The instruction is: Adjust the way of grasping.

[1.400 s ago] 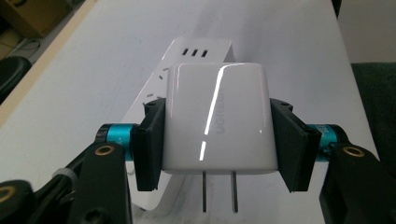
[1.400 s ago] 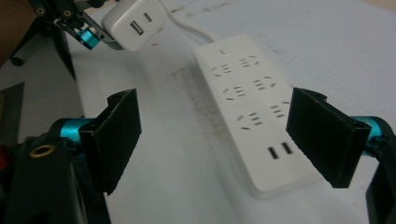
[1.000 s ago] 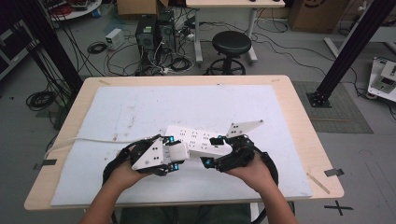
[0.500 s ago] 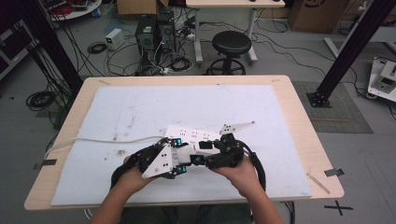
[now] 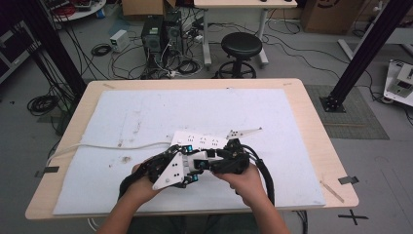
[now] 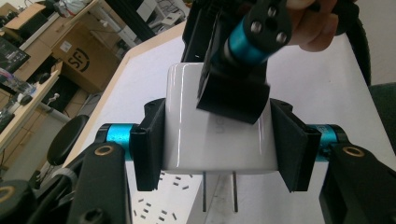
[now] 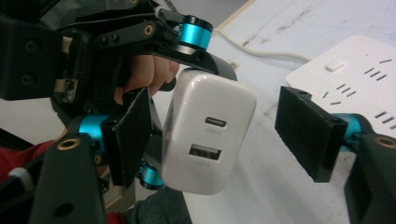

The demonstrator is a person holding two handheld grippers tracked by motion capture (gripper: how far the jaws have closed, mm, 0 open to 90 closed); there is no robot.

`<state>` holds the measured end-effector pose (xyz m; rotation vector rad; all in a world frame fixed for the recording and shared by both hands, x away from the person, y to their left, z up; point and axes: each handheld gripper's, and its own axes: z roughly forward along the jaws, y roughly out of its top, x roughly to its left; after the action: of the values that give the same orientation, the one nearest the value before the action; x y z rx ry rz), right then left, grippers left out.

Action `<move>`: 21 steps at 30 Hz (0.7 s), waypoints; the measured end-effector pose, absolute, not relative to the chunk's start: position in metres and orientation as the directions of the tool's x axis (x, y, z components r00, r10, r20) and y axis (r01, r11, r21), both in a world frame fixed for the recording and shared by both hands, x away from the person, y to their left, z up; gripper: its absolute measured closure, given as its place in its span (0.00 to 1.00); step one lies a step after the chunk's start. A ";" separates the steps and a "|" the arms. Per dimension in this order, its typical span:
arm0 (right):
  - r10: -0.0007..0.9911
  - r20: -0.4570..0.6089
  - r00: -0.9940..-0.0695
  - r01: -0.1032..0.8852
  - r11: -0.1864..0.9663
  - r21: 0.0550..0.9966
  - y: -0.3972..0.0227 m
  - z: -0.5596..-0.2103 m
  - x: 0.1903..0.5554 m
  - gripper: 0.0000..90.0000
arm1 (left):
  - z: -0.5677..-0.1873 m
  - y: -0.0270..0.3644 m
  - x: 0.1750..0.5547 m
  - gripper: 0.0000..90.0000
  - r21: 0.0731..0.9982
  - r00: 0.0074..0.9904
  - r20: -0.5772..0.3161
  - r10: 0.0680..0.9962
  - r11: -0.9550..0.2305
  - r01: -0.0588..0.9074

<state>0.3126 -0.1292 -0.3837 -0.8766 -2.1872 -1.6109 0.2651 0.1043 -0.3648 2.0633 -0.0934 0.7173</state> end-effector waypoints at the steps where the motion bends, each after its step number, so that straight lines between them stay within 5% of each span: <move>1: 0.277 0.576 -0.769 0.631 0.180 0.755 -0.130 -0.384 0.313 0.46 | -0.364 0.105 0.265 0.47 0.752 0.829 0.520 0.207 -0.572 -0.329; 21: 0.241 0.604 -0.759 0.648 0.191 0.738 -0.128 -0.385 0.313 0.66 | -0.366 0.102 0.265 0.47 0.728 0.816 0.546 0.187 -0.588 -0.352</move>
<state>0.3132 -0.1275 -0.3848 -0.8367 -2.1192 -1.5900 0.2646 0.1020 -0.3656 2.0748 -0.1216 0.7390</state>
